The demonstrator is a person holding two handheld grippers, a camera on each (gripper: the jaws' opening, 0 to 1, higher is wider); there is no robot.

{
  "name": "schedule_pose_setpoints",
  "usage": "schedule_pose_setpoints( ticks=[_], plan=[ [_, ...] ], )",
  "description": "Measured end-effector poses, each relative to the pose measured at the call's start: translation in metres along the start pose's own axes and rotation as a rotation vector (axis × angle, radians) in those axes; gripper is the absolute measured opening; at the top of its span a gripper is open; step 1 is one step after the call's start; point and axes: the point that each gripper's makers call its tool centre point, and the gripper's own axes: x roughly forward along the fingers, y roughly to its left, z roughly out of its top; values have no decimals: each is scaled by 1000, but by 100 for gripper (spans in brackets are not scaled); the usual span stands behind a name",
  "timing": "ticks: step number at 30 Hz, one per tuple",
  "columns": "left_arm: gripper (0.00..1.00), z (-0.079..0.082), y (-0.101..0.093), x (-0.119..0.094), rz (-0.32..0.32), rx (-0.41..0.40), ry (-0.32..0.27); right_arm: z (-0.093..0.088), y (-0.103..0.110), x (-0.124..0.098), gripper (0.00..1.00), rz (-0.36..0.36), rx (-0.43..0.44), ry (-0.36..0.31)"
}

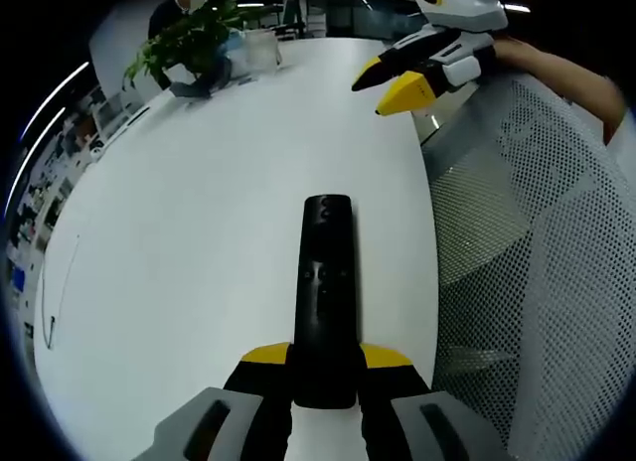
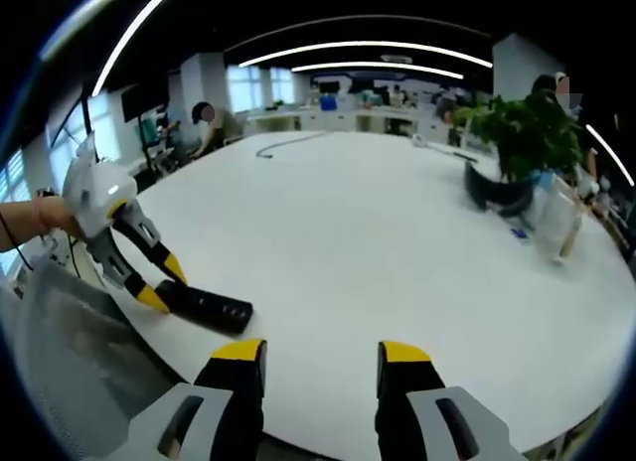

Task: Press the specified remote control buttons in sequence, fully releasing each button before pressing the next.

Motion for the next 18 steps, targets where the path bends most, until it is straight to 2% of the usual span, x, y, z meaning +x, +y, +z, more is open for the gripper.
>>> schedule_pose_setpoints(
  ticks=[18],
  plan=[
    [24,-2,-6,-1,13,-30,-35,-6,10,3,40,51,-13,35]
  ],
)
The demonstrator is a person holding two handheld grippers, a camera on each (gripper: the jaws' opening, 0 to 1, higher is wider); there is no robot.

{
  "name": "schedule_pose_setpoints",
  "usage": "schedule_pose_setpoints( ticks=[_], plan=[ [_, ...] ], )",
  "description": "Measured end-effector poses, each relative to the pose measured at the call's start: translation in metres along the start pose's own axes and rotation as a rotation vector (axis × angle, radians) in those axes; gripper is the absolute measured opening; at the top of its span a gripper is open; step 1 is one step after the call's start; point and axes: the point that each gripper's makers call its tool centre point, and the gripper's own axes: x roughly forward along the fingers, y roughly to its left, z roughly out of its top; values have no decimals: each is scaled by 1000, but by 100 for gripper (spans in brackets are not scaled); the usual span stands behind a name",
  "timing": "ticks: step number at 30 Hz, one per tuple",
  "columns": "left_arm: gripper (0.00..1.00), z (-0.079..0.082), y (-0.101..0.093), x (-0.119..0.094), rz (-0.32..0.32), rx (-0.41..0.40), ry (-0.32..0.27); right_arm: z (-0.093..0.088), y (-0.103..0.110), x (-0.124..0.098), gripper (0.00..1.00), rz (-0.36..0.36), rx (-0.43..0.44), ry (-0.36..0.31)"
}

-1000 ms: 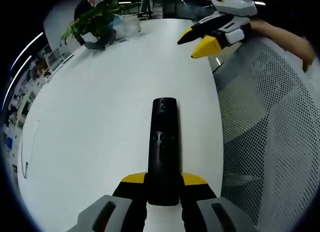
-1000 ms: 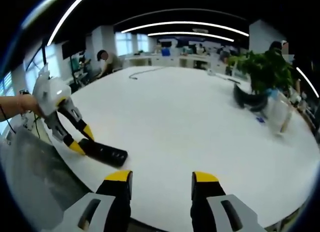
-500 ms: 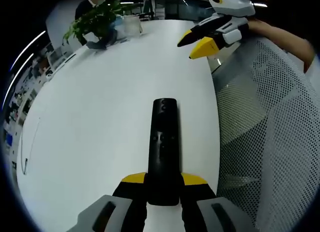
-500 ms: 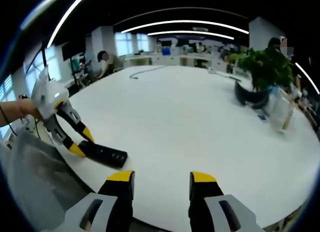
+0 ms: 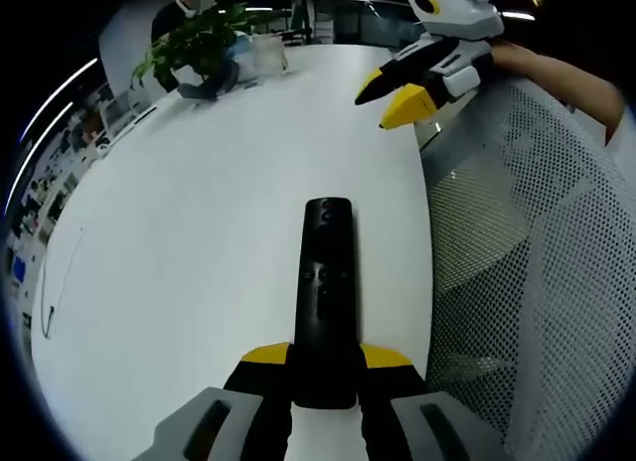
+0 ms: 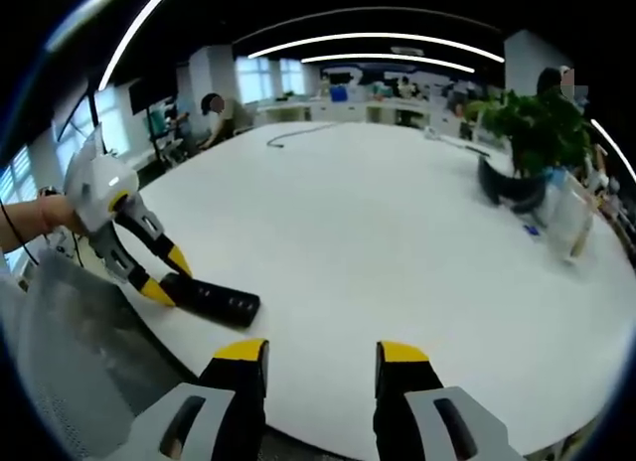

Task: Press the specified remote control buttons in sequence, fully releasing each button before pressing the next.

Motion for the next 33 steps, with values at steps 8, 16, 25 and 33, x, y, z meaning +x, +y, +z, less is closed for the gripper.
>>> schedule_pose_setpoints(
  ticks=[8,16,25,33],
  plan=[
    [24,-1,-2,-1,20,-42,-21,0,3,1,39,11,-14,6],
    [24,-2,-4,-2,27,-62,-57,-2,3,1,38,8,-28,18],
    [24,-2,-8,-3,26,-69,-84,-2,3,1,38,8,-41,27],
    [24,-3,-11,-4,32,-78,-91,-3,4,1,38,11,-54,35]
  ],
)
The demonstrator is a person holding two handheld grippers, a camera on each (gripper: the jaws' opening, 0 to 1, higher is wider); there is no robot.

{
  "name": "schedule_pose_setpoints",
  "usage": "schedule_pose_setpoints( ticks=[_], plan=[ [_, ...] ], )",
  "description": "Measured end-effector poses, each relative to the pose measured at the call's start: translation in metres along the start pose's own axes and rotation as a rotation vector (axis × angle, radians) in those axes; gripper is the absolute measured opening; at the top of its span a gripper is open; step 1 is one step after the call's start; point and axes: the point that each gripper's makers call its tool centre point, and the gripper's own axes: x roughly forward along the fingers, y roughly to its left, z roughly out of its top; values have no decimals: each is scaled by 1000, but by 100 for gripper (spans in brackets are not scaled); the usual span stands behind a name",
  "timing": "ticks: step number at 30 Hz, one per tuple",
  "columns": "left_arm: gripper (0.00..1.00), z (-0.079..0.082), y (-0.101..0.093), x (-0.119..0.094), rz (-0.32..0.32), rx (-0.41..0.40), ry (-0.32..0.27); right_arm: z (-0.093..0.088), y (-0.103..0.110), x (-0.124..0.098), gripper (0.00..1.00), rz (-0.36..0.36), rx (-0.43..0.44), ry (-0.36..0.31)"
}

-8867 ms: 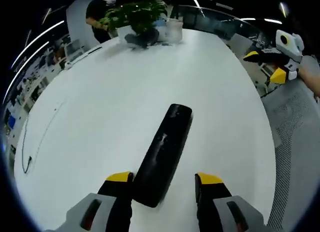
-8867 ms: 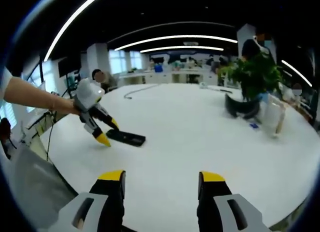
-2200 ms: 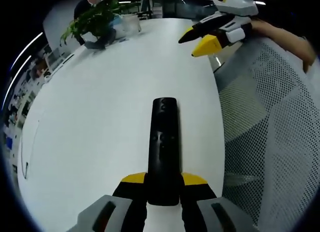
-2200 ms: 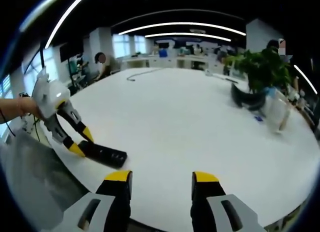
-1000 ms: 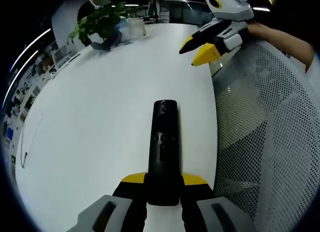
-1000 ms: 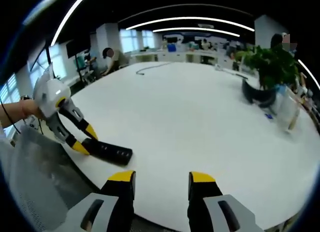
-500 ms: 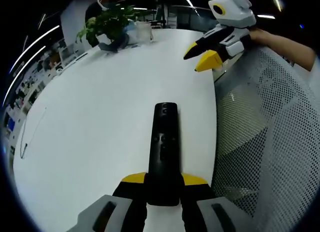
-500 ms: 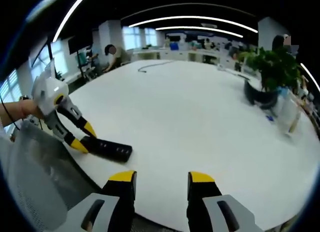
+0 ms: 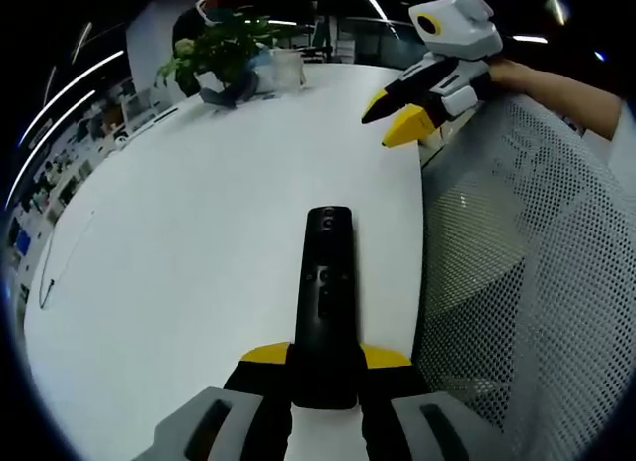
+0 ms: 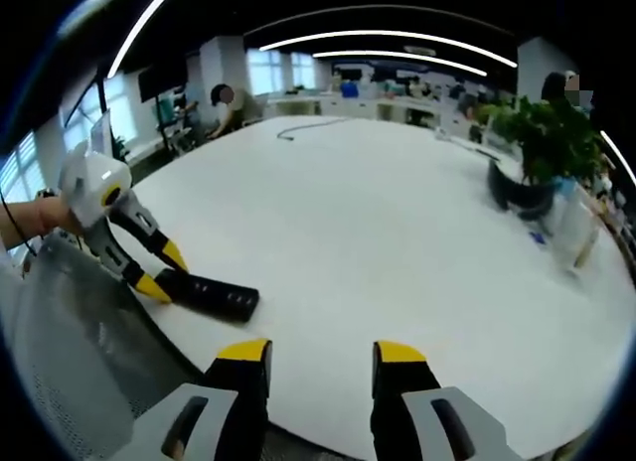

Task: Press the specified remote control buttons in sequence, fully releasing each button before pressing the next.

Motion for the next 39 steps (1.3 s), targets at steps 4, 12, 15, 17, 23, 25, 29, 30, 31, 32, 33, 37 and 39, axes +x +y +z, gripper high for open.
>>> schedule_pose_setpoints(
  ticks=[4,12,15,17,23,25,29,30,31,32,33,37,39],
  plan=[
    [24,-1,-2,-1,-2,-2,-5,-2,3,1,38,4,-31,20],
    [24,-3,-4,-3,2,-9,-20,-5,12,5,38,39,-75,51],
    [24,-3,-5,-4,5,-14,-35,-5,19,6,38,65,-92,62],
    [24,-4,-5,-4,5,-14,-51,-6,23,6,38,78,-115,71],
    [24,-4,-5,-5,3,-14,-96,-8,35,8,36,127,-178,91],
    [24,-4,-4,-4,3,-13,-106,-9,42,8,33,161,-203,101],
    [24,-4,-4,-5,-2,-5,-127,-7,50,8,29,177,-316,114],
    [24,-4,-4,-5,-4,-4,-135,-6,53,8,28,185,-329,112],
    [24,-4,-4,-5,-6,0,-146,-6,55,8,27,190,-337,113],
    [24,-4,-4,-5,-8,2,-154,-5,58,7,26,202,-358,114],
    [24,-5,-5,-5,-13,4,-165,-5,60,7,26,208,-365,117],
    [24,-4,-6,-5,-32,26,-176,-8,66,6,25,237,-391,141],
    [24,-4,-7,-5,-42,40,-180,-8,67,6,24,248,-401,149]
  ],
)
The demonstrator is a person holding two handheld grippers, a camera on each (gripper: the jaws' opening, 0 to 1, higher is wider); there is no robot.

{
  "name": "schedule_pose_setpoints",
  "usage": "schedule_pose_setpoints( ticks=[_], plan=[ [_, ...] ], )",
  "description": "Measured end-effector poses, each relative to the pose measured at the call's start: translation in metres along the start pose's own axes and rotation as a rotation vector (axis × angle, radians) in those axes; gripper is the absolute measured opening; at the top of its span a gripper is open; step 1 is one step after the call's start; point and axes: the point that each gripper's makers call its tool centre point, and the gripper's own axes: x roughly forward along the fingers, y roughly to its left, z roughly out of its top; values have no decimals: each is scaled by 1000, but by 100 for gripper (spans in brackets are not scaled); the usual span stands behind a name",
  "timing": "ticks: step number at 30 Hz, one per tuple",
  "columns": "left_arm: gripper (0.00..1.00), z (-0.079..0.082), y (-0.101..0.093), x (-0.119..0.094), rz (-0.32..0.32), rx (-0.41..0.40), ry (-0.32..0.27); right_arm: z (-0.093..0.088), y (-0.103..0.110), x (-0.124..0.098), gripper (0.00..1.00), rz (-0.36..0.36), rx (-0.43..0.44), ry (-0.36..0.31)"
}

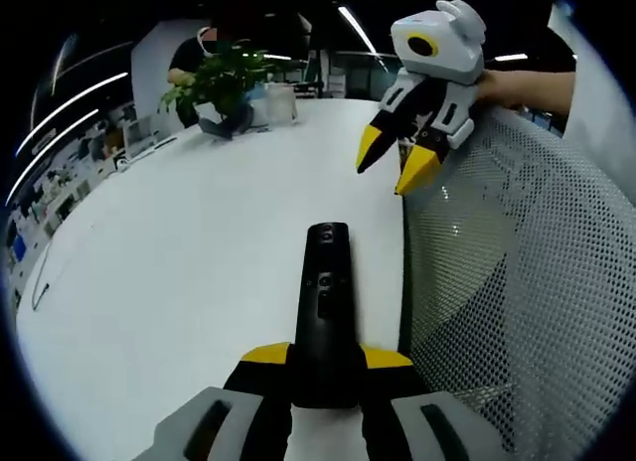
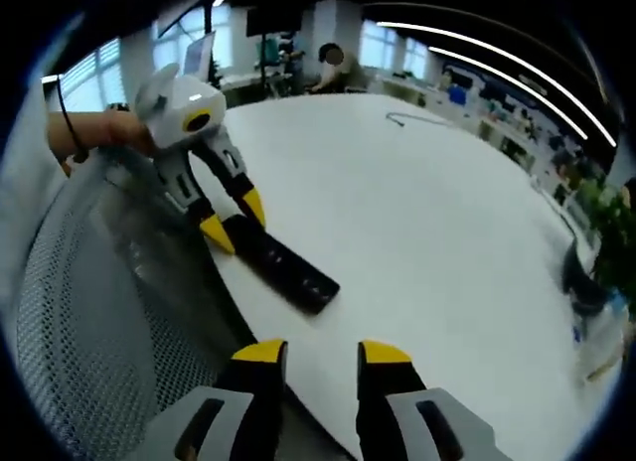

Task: Press the specified remote control buttons in sequence, fully releasing each button before pressing the next.

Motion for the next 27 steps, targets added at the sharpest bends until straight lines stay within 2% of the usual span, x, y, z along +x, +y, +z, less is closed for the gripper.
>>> schedule_pose_setpoints(
  ticks=[5,10,12,16,20,27],
  plan=[
    [24,-1,-6,2,-53,42,-4,5,3,3,16,35,-44,11],
    [24,0,-7,2,-72,63,-11,14,9,9,9,81,-115,32],
    [24,0,-8,2,-79,72,-14,13,12,15,5,115,-173,69],
    [24,0,-10,2,-95,91,-16,11,14,23,0,142,-233,107],
    [24,0,-13,2,-109,107,-19,10,19,28,0,181,-260,121],
    [24,0,-16,2,-121,118,-27,-1,20,35,0,208,-297,174]
  ],
)
